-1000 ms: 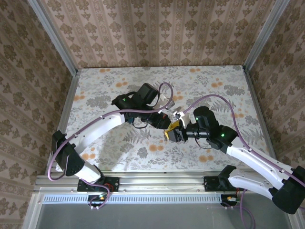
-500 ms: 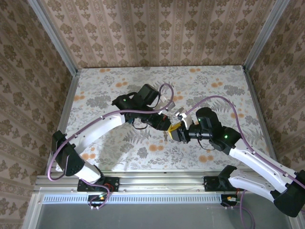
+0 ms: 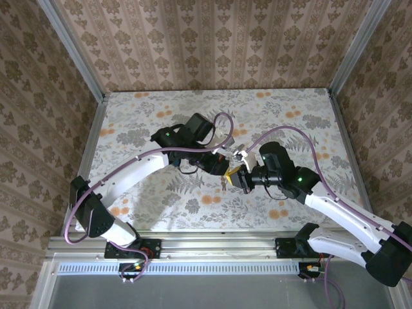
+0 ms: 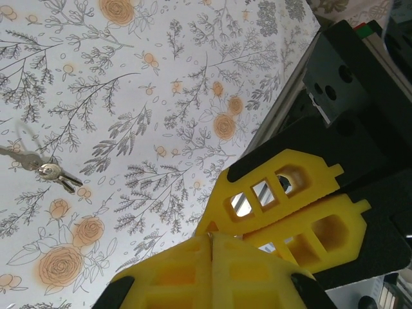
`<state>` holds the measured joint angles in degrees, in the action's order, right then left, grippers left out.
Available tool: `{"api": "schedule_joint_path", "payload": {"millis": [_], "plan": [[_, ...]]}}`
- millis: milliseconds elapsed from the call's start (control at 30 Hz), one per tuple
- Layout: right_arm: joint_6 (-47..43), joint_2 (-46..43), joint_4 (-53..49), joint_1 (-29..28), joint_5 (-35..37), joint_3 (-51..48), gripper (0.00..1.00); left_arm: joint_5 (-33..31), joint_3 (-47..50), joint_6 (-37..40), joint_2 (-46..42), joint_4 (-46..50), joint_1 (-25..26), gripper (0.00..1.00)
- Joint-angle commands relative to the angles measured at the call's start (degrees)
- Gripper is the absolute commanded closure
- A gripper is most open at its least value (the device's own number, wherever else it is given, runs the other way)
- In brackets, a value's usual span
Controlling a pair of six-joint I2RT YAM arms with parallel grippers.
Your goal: Unlock with the key
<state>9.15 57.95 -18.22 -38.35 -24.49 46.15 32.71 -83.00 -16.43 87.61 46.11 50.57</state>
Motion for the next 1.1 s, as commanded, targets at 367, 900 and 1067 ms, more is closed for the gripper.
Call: {"api": "schedule_joint_path", "payload": {"millis": [367,900,1067], "plan": [[4.7,0.2,7.5,-0.5,4.3,-0.4,1.0,-0.3,3.0,-3.1,-3.6,-7.9,-2.7,0.59],[19.7,-3.5,22.9,3.4,1.8,-2.7,1.0,-0.4,31.0,-18.1,-25.5,-39.6,-10.7,0.84],[24.4,-4.4,28.2,3.8,-0.7,-3.1,1.0,3.3,35.1,-21.6,-26.9,-50.1,-10.6,0.76]]}}
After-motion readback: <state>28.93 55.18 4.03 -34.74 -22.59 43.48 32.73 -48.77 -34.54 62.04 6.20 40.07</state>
